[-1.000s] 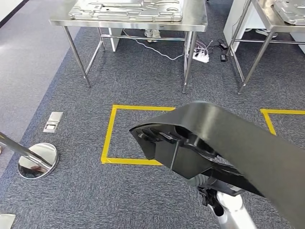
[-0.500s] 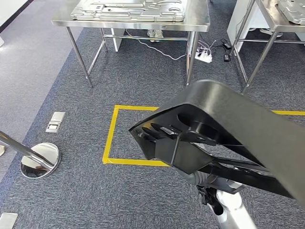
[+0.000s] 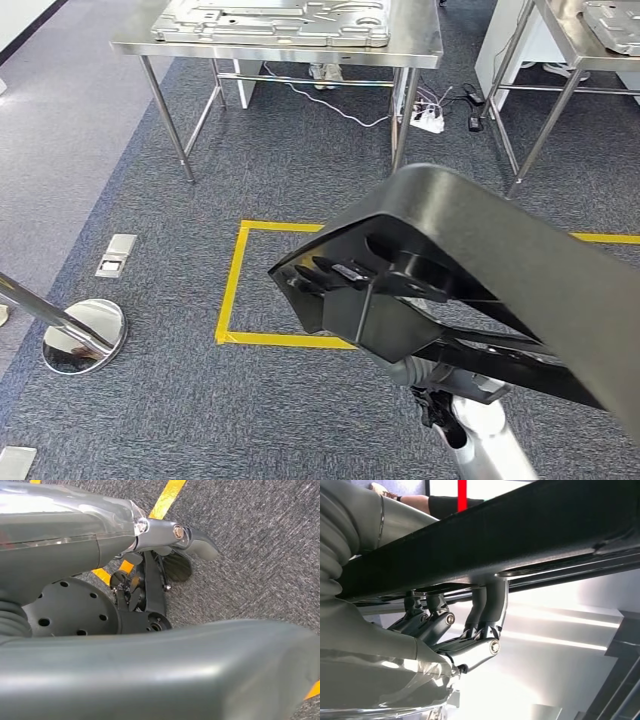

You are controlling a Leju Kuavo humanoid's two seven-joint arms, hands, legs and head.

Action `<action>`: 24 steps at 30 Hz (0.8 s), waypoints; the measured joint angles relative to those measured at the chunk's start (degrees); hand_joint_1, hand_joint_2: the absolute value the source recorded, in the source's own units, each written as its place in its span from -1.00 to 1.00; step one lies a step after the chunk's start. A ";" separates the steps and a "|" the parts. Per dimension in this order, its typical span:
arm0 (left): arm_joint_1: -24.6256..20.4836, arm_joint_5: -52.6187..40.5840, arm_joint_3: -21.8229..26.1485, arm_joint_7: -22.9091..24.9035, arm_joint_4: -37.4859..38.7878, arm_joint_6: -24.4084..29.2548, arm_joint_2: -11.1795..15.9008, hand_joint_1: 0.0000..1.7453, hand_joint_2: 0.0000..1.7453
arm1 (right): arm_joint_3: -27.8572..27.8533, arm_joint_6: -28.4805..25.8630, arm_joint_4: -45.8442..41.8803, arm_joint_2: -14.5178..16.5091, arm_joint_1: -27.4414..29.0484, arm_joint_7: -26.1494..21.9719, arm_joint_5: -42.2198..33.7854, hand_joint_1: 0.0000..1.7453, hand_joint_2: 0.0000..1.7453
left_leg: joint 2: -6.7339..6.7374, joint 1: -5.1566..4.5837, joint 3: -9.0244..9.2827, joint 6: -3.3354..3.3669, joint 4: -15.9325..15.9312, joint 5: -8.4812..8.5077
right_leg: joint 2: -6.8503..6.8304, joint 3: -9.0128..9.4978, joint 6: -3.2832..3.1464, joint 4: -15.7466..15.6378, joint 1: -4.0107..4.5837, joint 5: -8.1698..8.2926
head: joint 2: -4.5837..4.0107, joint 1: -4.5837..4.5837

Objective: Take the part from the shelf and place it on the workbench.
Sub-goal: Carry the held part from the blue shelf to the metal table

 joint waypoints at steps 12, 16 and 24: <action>0.14 0.02 0.10 0.07 0.00 -0.22 -0.20 -1.00 1.00 | 0.19 0.00 0.56 -0.02 -0.45 0.08 -0.10 1.00 1.00 | 2.57 0.89 4.30 1.27 -3.84 -0.01 | -3.29 -6.58 2.11 10.95 -0.19 -2.66 | 0.00 0.14; 0.01 0.03 0.22 0.06 0.00 -0.22 -0.13 -1.00 1.00 | 0.26 0.00 0.85 -0.01 -0.45 0.10 -0.10 1.00 1.00 | 2.35 1.33 4.42 -0.78 -1.46 -2.63 | -2.49 -2.21 2.49 0.76 -0.60 2.20 | 0.00 0.31; -0.33 -0.02 0.53 -0.02 0.00 -0.15 -0.11 -1.00 1.00 | 0.20 -0.02 0.89 0.04 -0.28 0.08 -0.29 1.00 1.00 | 6.13 1.20 -2.85 -1.87 11.66 -7.47 | -4.26 -0.53 -0.45 1.11 -0.50 -0.20 | 0.01 0.23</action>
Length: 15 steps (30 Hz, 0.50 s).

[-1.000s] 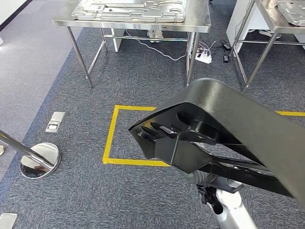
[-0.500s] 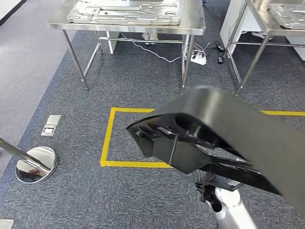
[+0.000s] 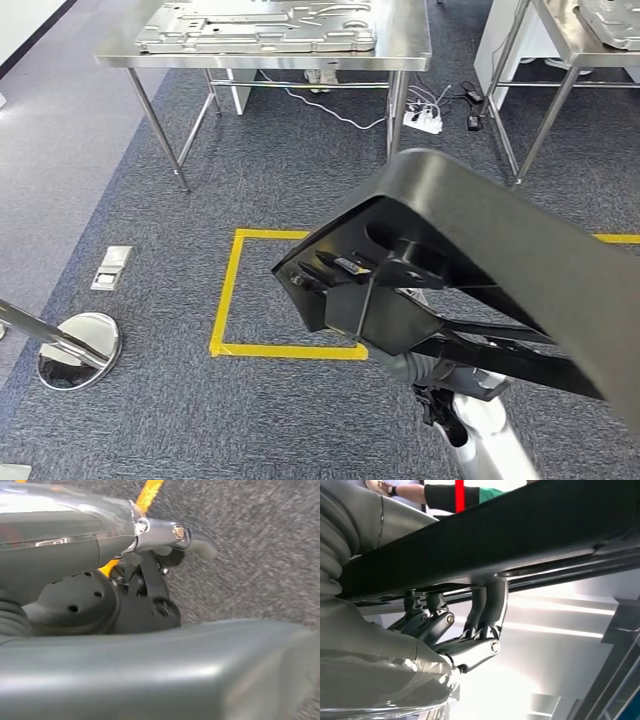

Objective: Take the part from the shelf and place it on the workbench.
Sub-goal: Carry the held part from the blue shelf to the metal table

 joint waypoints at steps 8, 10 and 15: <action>0.36 -0.03 0.06 -0.04 0.00 0.21 0.13 -1.00 1.00 | 0.00 -0.01 -0.01 0.15 -0.13 -0.01 -0.03 1.00 1.00 | 0.92 -1.56 -1.22 3.06 -7.46 10.36 | -0.86 3.63 0.69 -0.57 0.21 -2.92 | -0.01 -0.04; 0.31 -0.03 0.06 -0.05 0.00 0.27 0.15 -1.00 1.00 | 0.00 -0.01 -0.08 0.19 -0.21 0.00 -0.04 1.00 1.00 | 0.93 -1.67 -0.67 3.66 -8.69 9.67 | -0.99 3.87 1.41 -1.08 0.22 -3.18 | -0.01 -0.10; 0.17 -0.15 0.06 -0.13 0.00 0.30 0.12 -1.00 1.00 | 0.07 0.00 -0.21 0.23 -0.43 -0.02 -0.10 1.00 1.00 | 0.56 -1.25 2.40 4.13 -11.79 7.95 | -0.22 -1.42 1.92 8.81 0.59 -7.23 | -0.01 -0.03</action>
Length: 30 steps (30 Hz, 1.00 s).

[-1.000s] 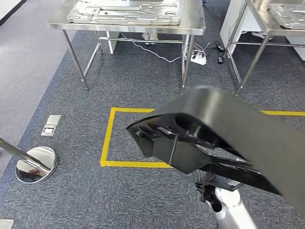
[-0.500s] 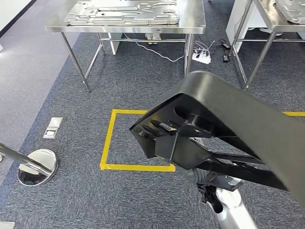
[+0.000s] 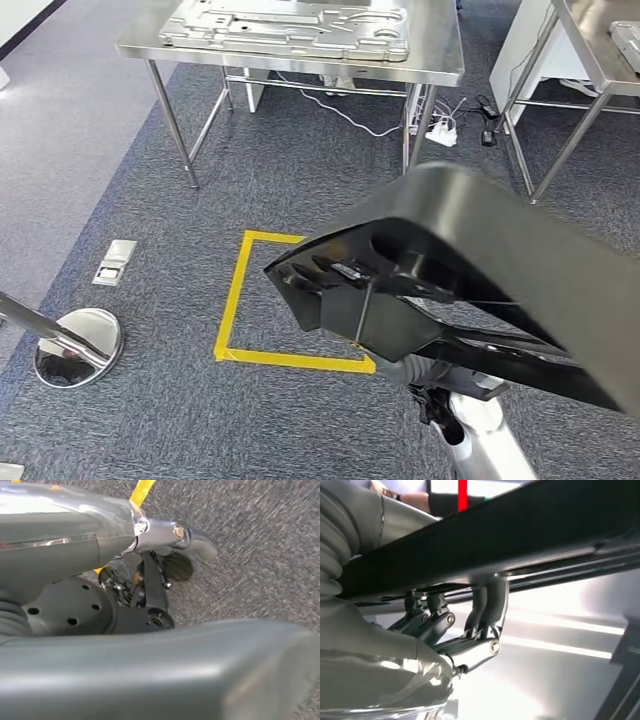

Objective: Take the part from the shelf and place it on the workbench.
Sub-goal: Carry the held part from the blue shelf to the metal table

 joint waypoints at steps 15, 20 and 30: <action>-0.12 -0.05 0.02 -0.15 0.02 0.08 -0.30 -1.00 1.00 | 0.04 -0.02 0.05 0.24 0.41 -0.01 -0.17 1.00 1.00 | -0.45 0.34 -1.44 -3.37 9.66 -7.58 | -0.01 1.45 -2.79 -10.22 0.19 8.22 | 0.02 -0.31; 0.25 -0.05 0.04 -0.15 0.02 0.17 -0.26 -1.00 1.00 | 0.04 -0.01 0.13 0.27 0.68 -0.01 -0.17 1.00 1.00 | -0.10 1.53 -5.02 -4.79 10.07 -1.61 | -0.16 4.39 -1.81 -10.22 -0.59 5.97 | 0.01 -0.31; 0.22 -0.05 0.07 -0.12 0.02 0.20 -0.21 -1.00 1.00 | 0.14 -0.01 0.11 0.51 0.35 -0.01 -0.19 1.00 1.00 | 0.25 0.92 -0.26 -0.85 1.36 -0.99 | -0.13 1.50 0.57 -1.85 -0.37 0.42 | 0.02 -0.36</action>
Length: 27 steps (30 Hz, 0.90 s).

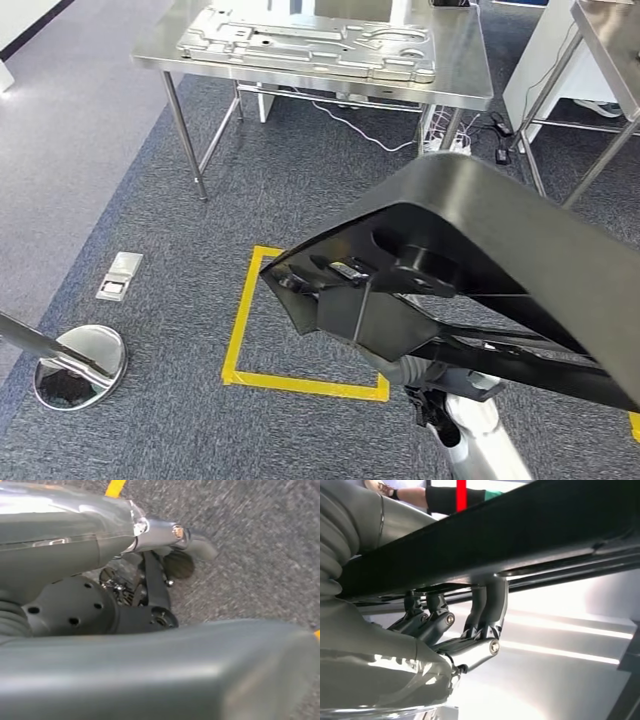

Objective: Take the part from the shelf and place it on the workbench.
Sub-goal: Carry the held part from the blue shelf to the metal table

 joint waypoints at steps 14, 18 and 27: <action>-0.29 -0.09 0.00 0.11 -0.01 0.36 -0.02 -1.00 1.00 | -0.13 -0.46 0.20 0.51 -0.32 -0.51 -0.52 1.00 1.00 | -0.40 -1.12 2.03 -1.50 3.30 -5.21 | 0.33 -1.23 -3.66 -8.01 1.18 8.44 | 0.00 -0.08; -0.12 -0.05 0.02 0.10 -0.02 0.40 0.00 -1.00 1.00 | -0.36 -0.23 0.28 1.01 -0.22 -0.55 -1.93 1.00 1.00 | -0.31 -0.02 -5.64 -3.00 14.75 -7.57 | 0.71 0.28 -3.29 -8.10 0.55 7.17 | 0.00 -0.18; 0.10 -0.02 0.02 0.15 -0.01 0.45 0.05 -1.00 1.00 | -0.67 0.66 0.63 1.57 -0.30 -0.04 -3.19 1.00 1.00 | -2.19 0.76 -0.94 -2.45 0.60 0.49 | 3.85 2.67 -0.15 -8.64 -0.48 4.95 | -0.01 -0.26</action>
